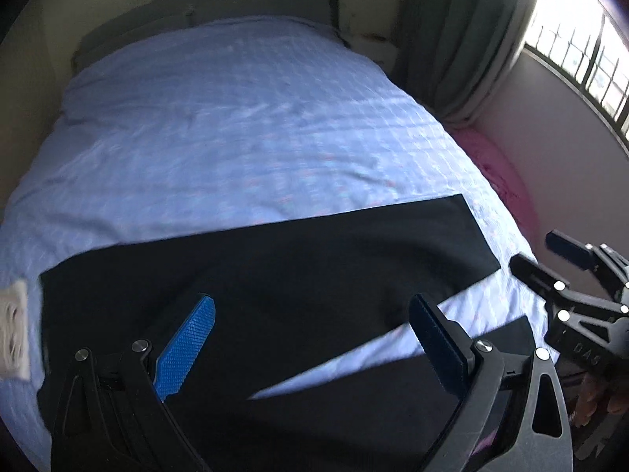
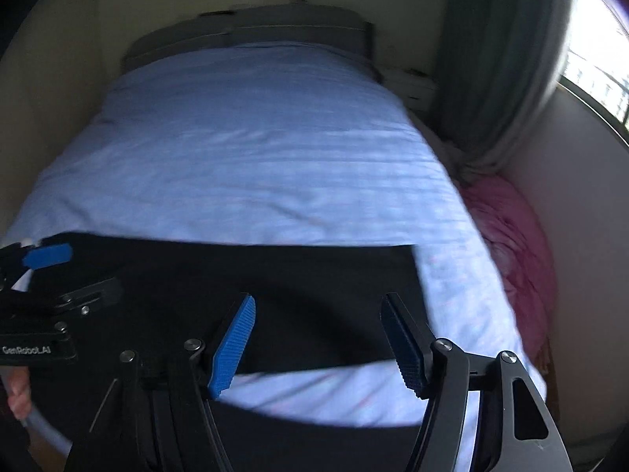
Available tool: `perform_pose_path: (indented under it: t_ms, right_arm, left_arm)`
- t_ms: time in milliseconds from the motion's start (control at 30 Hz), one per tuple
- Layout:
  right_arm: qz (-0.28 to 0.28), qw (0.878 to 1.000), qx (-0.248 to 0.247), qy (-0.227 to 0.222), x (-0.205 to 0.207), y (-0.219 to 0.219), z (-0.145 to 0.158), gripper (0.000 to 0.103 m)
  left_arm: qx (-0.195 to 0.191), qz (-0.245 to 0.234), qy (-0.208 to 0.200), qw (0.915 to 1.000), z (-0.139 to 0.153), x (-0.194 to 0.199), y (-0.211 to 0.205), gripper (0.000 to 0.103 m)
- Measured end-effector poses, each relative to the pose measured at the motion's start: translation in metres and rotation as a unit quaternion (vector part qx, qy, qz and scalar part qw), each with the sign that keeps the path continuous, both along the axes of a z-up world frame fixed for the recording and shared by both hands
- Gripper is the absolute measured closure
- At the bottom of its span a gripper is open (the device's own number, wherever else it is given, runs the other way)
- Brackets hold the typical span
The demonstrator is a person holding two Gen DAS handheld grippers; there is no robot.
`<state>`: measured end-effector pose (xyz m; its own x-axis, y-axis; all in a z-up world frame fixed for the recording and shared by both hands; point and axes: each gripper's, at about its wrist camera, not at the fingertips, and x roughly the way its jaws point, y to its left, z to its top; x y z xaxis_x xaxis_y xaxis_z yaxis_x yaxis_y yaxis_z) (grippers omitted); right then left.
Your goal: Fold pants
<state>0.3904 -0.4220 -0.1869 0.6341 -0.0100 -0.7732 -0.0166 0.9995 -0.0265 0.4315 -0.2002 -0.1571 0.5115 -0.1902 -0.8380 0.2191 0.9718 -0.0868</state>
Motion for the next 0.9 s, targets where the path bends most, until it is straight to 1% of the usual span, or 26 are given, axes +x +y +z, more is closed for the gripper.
perform_pose_path:
  t_ms: [67, 100, 133, 167, 200, 233, 267, 300, 367, 400, 467, 533, 600, 633, 667, 767, 867, 900]
  right_arm:
    - [0.022, 1.000, 0.008, -0.004, -0.024, 0.041, 0.009, 0.037]
    - [0.024, 1.000, 0.009, -0.005, -0.033, 0.057, 0.012, 0.037]
    - [0.028, 1.000, 0.014, -0.005, -0.044, 0.080, 0.016, 0.037]
    - [0.029, 0.999, 0.017, -0.007, -0.054, 0.100, 0.021, 0.037]
    - [0.024, 0.999, 0.020, -0.009, -0.063, 0.116, 0.024, 0.037]
    - [0.017, 1.000, 0.023, -0.007, -0.073, 0.137, 0.027, 0.037]
    - [0.012, 1.000, 0.026, -0.004, -0.080, 0.152, 0.026, 0.037]
    - [0.007, 1.000, 0.029, -0.003, -0.087, 0.166, 0.026, 0.037]
    - [0.001, 0.999, 0.034, -0.002, -0.105, 0.205, 0.023, 0.036]
    - [0.000, 0.999, 0.037, 0.000, -0.113, 0.221, 0.022, 0.036]
    - [-0.002, 0.999, 0.049, 0.007, -0.128, 0.248, 0.014, 0.036]
    - [0.004, 0.998, 0.058, 0.017, -0.144, 0.275, 0.004, 0.036]
    - [0.014, 0.998, 0.064, 0.022, -0.158, 0.303, -0.008, 0.036]
    - [0.018, 0.997, 0.069, 0.023, -0.165, 0.313, -0.014, 0.036]
    - [0.026, 0.996, 0.079, 0.027, -0.170, 0.324, -0.021, 0.036]
    - [0.035, 0.994, 0.094, 0.042, -0.181, 0.343, -0.044, 0.036]
    - [0.044, 0.993, 0.090, 0.063, -0.188, 0.357, -0.070, 0.036]
    - [0.046, 0.992, 0.090, 0.072, -0.190, 0.361, -0.079, 0.036]
  left_arm:
    - [0.003, 0.020, -0.009, 0.9997, 0.010, -0.025, 0.041, 0.002]
    - [0.003, 0.029, -0.013, 0.9995, 0.015, -0.038, 0.065, 0.002]
    - [0.002, 0.032, -0.018, 0.9993, 0.019, -0.051, 0.089, 0.002]
    - [0.002, 0.032, -0.022, 0.9992, 0.023, -0.059, 0.104, 0.002]
    - [0.004, 0.030, -0.029, 0.9991, 0.027, -0.071, 0.126, 0.002]
    - [0.014, 0.026, -0.033, 0.9990, 0.030, -0.081, 0.147, 0.002]
    - [0.021, 0.024, -0.035, 0.9989, 0.032, -0.087, 0.161, 0.002]
    - [0.025, 0.023, -0.036, 0.9988, 0.034, -0.098, 0.184, 0.002]
    - [0.024, 0.029, -0.034, 0.9987, 0.035, -0.113, 0.217, 0.002]
    - [0.022, 0.039, -0.030, 0.9985, 0.034, -0.121, 0.236, 0.002]
    - [0.021, 0.060, -0.021, 0.9978, 0.028, -0.137, 0.269, 0.002]
    - [0.010, 0.077, 0.009, 0.9969, 0.016, -0.151, 0.303, 0.002]
    - [0.009, 0.105, 0.037, 0.9938, 0.000, -0.165, 0.336, 0.002]
    - [0.013, 0.112, 0.042, 0.9927, -0.004, -0.170, 0.347, 0.002]
    - [0.027, 0.125, 0.049, 0.9906, -0.012, -0.179, 0.361, 0.002]
    - [0.047, 0.150, 0.065, 0.9855, -0.033, -0.200, 0.386, 0.002]
    - [0.055, 0.162, 0.088, 0.9814, -0.058, -0.221, 0.408, 0.002]
    - [0.063, 0.164, 0.098, 0.9795, -0.071, -0.227, 0.414, 0.002]
